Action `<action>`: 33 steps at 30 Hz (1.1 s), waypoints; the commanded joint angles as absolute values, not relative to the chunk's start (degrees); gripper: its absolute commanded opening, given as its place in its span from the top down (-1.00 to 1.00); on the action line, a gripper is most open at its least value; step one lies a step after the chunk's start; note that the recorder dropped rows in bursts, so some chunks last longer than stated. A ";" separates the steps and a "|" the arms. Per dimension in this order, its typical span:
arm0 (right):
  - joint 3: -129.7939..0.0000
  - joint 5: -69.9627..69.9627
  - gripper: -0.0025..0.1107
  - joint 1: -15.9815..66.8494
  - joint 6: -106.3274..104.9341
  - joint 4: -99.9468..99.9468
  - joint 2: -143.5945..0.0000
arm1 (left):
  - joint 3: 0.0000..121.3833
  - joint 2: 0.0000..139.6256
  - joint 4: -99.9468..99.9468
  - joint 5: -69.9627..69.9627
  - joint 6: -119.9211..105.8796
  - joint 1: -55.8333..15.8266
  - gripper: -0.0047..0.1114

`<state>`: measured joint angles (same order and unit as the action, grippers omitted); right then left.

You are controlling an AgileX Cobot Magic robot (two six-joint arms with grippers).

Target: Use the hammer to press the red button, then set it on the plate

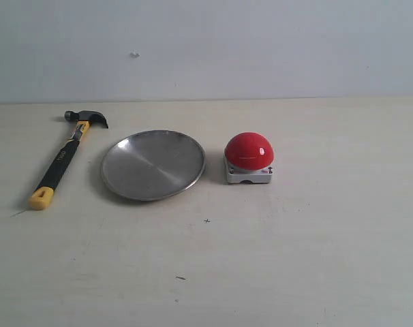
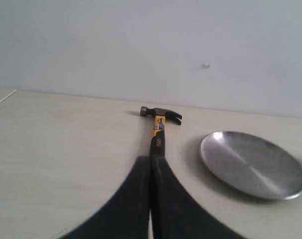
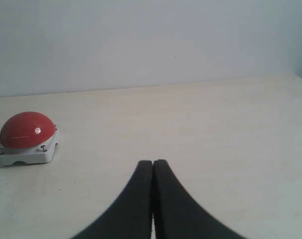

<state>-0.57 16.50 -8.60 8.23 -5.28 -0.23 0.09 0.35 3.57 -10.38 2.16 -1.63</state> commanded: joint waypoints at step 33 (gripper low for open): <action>-0.43 16.14 0.96 -8.95 8.17 -5.52 0.00 | 76.56 92.84 15.67 -12.97 -10.58 -1.87 0.92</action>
<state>-0.57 16.50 -8.60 8.23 -5.28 -0.23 67.05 84.58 18.04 -3.98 -9.68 -1.63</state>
